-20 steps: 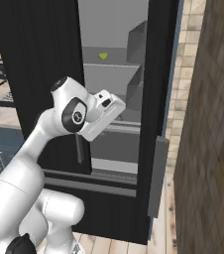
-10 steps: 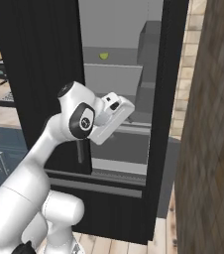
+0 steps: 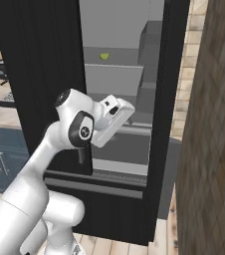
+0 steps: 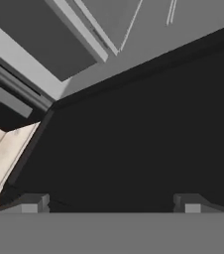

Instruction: There is a bowl on the dining counter. Grab a lemon wedge from the fridge and place it in the bowl. Then get the liquor bottle and glass cup from the cabinet and place them next to the bowl.

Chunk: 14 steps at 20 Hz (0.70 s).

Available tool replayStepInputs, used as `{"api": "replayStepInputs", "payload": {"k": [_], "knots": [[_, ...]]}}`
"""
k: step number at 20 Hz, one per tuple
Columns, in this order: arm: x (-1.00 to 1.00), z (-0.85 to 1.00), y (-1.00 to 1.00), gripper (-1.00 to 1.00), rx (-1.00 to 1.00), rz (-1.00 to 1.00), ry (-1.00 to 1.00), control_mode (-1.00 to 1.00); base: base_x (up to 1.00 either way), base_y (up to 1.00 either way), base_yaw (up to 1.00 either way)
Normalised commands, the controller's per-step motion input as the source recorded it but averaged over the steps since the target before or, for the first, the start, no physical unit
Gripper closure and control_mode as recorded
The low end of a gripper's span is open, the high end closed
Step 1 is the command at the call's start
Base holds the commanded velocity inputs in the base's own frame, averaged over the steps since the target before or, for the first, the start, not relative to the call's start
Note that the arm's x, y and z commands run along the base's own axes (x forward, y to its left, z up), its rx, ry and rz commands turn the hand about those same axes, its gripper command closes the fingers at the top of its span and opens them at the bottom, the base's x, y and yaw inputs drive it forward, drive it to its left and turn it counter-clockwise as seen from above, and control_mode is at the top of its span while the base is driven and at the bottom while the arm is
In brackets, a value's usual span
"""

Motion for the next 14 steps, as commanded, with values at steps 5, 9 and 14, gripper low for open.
{"api": "replayStepInputs", "payload": {"k": [5,9,14], "knots": [[-0.35,0.0,0.63,-1.0,0.09,0.0,-0.18,-1.0,0.0,0.0,0.0],[-0.3,0.0,0.98,-1.0,0.11,-0.04,-0.15,-1.0,0.0,0.0,0.0],[-0.09,-0.01,1.0,-1.0,0.07,0.0,-0.09,-1.0,0.0,0.0,0.0]]}}
